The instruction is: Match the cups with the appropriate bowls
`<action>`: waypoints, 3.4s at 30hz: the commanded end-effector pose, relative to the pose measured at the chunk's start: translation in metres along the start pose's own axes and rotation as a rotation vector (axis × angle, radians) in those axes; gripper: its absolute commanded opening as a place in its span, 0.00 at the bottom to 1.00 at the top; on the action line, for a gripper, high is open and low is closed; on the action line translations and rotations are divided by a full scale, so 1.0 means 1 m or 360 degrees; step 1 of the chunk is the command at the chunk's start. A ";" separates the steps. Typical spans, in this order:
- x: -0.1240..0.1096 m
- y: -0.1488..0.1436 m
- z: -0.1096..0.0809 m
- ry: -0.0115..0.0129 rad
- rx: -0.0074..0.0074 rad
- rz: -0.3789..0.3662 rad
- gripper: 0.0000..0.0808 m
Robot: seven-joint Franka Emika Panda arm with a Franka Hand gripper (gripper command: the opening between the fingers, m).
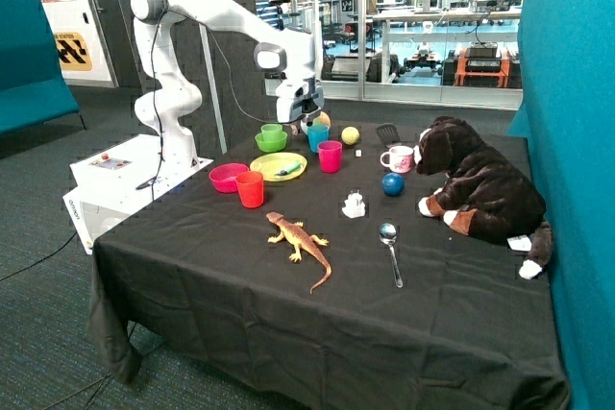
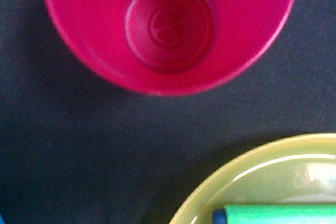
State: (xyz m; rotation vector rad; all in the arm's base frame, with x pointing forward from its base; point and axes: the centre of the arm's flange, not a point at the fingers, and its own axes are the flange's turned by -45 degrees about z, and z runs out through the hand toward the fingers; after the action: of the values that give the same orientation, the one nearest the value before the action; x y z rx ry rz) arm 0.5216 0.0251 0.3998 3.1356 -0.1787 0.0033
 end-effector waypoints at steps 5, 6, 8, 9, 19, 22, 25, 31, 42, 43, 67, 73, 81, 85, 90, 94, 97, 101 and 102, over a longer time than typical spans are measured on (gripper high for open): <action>0.019 0.009 0.010 -0.00034 0.00012 0.0011 0.71; 0.020 0.009 0.011 -0.00034 0.00012 0.0008 0.71; 0.022 0.008 0.013 -0.00034 0.00012 -0.0007 0.70; 0.023 0.007 0.014 -0.00034 0.00012 -0.0009 0.70; 0.037 0.010 0.011 -0.00033 0.00013 -0.0113 0.69; 0.041 0.013 0.010 -0.00033 0.00013 -0.0140 0.69; 0.045 0.015 0.010 -0.00033 0.00014 -0.0182 0.69; 0.051 0.018 0.010 -0.00033 0.00015 -0.0249 0.69; 0.053 0.011 0.016 -0.00033 0.00014 -0.0225 0.70; 0.053 0.010 0.018 -0.00033 0.00014 -0.0219 0.70; 0.077 -0.008 0.042 -0.00034 0.00012 -0.0044 0.69; 0.083 -0.009 0.045 -0.00034 0.00012 -0.0042 0.68; 0.084 -0.010 0.054 -0.00034 0.00013 -0.0068 0.67; 0.084 -0.010 0.060 -0.00034 0.00013 -0.0067 0.67; 0.083 -0.011 0.066 -0.00034 0.00013 -0.0057 0.66; 0.080 -0.011 0.071 -0.00034 0.00013 -0.0059 0.64; 0.078 -0.011 0.074 -0.00034 0.00013 -0.0059 0.62; 0.075 -0.010 0.076 -0.00034 0.00013 -0.0060 0.56; 0.074 -0.010 0.076 -0.00034 0.00013 -0.0058 0.50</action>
State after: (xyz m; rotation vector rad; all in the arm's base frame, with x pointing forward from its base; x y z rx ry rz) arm 0.6038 0.0268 0.3317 3.1391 -0.1178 -0.0104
